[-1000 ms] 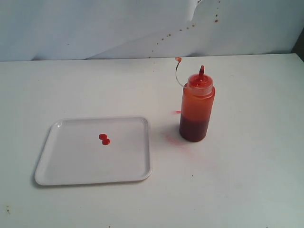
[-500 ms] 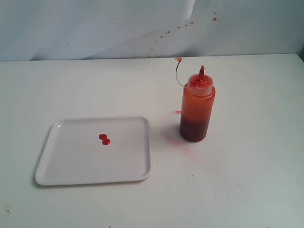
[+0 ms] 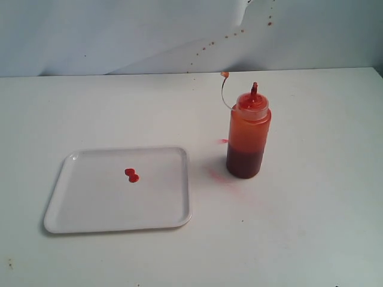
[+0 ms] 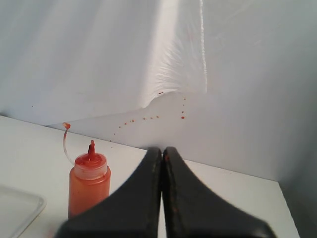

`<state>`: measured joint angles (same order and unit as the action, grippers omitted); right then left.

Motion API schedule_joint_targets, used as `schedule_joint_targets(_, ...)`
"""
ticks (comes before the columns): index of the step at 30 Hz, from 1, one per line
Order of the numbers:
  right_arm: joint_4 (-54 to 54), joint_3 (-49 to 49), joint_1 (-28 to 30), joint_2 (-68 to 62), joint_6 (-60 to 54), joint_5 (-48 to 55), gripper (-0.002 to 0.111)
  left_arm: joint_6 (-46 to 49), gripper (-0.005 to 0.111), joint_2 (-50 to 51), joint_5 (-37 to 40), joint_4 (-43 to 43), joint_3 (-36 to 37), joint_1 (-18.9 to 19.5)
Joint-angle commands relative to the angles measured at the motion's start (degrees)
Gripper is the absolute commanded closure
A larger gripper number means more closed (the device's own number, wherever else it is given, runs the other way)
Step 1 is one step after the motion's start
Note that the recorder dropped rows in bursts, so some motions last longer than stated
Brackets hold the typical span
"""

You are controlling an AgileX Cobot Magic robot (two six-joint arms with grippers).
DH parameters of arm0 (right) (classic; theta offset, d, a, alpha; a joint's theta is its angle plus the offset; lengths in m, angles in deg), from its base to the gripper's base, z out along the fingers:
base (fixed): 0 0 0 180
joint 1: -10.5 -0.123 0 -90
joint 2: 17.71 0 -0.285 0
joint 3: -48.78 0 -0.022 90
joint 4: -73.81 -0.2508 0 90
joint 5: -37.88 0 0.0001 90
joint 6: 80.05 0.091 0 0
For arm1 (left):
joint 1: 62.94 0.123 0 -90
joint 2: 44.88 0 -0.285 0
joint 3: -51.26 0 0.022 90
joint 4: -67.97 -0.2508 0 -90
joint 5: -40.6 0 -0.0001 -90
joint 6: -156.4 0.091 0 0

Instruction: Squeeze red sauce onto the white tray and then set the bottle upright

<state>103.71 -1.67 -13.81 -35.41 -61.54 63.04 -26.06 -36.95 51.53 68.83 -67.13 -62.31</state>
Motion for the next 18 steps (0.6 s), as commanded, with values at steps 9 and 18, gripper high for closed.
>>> schedule_joint_targets(9,0.05,-0.43,0.29,0.22,0.13,-0.5,0.108,-0.42,0.106,-0.14,-4.29,0.05,11.04,0.03)
schedule_joint_targets(18,0.05,-0.43,0.29,0.22,-0.02,-0.5,0.108,-0.09,0.106,-0.14,-3.31,-2.08,12.96,0.03)
